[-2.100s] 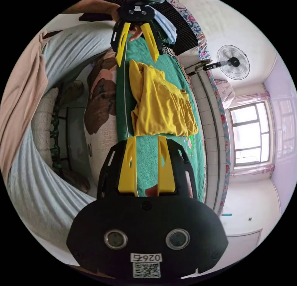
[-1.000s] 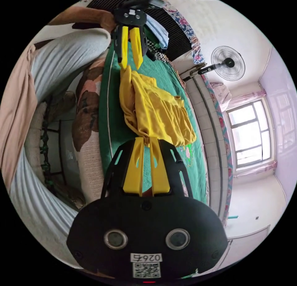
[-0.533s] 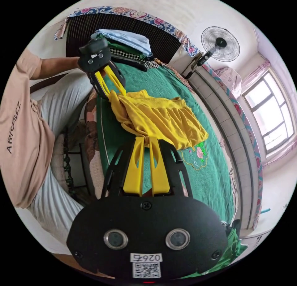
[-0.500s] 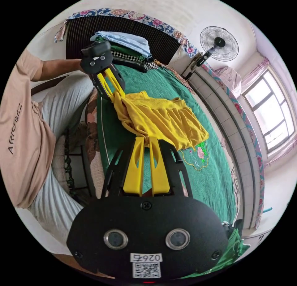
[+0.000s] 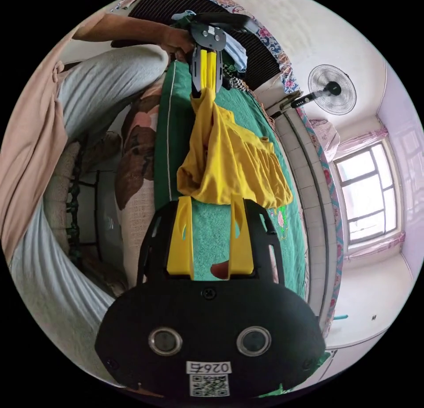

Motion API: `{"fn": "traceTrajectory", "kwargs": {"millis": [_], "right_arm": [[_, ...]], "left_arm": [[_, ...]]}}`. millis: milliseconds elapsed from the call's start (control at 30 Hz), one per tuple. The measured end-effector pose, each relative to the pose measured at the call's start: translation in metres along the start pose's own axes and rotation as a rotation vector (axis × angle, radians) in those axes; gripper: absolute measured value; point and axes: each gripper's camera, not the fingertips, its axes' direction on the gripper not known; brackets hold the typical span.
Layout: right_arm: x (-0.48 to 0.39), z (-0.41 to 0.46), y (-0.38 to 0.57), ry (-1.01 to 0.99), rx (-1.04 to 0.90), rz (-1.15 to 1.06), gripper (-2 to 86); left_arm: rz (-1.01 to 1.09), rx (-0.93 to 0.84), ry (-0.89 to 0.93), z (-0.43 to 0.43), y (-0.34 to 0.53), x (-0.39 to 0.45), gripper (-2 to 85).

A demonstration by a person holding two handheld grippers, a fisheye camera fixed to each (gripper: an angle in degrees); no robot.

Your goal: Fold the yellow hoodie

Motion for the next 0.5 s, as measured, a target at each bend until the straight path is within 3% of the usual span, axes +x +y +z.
{"fn": "traceTrajectory", "kwargs": {"millis": [200,500], "right_arm": [[-0.033,0.034,0.01,0.088,-0.031,-0.038,0.4],[-0.027,0.015,0.072,-0.232,0.028,0.158,-1.4]], "left_arm": [[0.044,-0.043,-0.051,-0.001,0.005,-0.011,4.4],[0.128,-0.057,0.012,-0.027,0.038,-0.001,1.6]]}}
